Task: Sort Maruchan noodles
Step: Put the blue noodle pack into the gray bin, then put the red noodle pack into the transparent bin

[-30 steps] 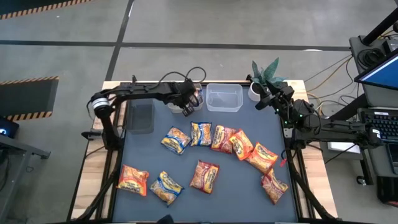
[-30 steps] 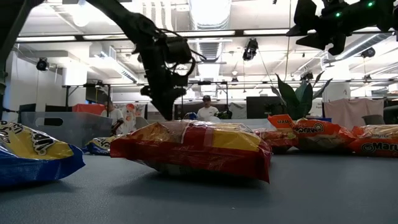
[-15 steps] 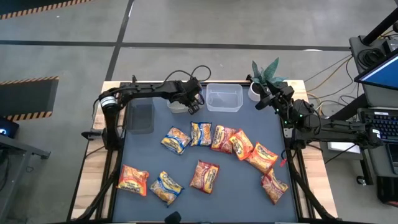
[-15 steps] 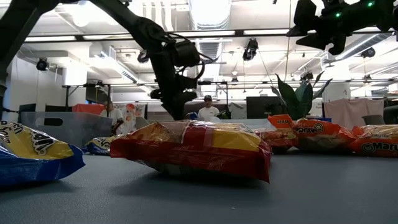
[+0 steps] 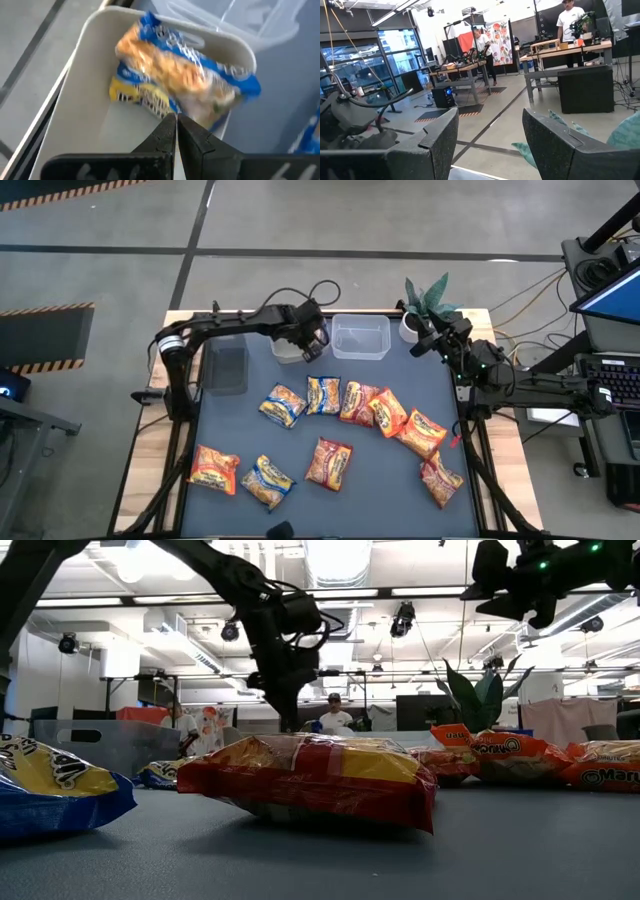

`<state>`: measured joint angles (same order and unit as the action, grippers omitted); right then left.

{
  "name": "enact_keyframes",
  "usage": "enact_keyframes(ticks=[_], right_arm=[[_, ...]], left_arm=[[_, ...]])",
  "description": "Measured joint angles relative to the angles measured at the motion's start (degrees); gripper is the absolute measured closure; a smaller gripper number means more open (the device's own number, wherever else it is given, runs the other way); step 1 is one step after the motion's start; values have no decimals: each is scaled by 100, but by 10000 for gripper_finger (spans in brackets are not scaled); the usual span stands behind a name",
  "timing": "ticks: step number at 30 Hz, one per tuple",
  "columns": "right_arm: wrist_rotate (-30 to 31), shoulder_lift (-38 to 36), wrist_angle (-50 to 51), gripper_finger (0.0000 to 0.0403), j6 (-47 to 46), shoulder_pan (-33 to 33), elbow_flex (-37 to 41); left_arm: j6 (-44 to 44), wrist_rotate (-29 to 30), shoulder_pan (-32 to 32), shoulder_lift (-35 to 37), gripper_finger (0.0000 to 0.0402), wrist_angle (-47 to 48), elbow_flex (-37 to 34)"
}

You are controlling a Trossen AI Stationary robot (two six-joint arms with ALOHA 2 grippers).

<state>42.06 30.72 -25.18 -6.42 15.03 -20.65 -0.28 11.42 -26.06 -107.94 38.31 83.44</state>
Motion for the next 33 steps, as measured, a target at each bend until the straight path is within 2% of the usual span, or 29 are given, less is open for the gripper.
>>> enact_keyframes(ticks=[9,12,15,18,29,33], right_arm=[[-7,490,435,193,-59,0,-355],[-9,766,438,193,-61,0,-489],[-11,1038,439,193,-61,0,-614],[-26,1270,442,193,-61,-2,-730],[-20,1827,826,193,-240,-11,-1212],[-139,1934,1286,193,-1057,-11,-1312]], left_arm=[[156,-64,98,741,402,346,-68],[159,-457,286,1116,402,430,-72],[233,-1089,554,1483,401,524,-234],[277,-1537,935,1907,401,418,-637],[-42,-1519,2409,3174,401,-891,-2307],[-157,-1493,2645,3481,401,-1053,-2674]])
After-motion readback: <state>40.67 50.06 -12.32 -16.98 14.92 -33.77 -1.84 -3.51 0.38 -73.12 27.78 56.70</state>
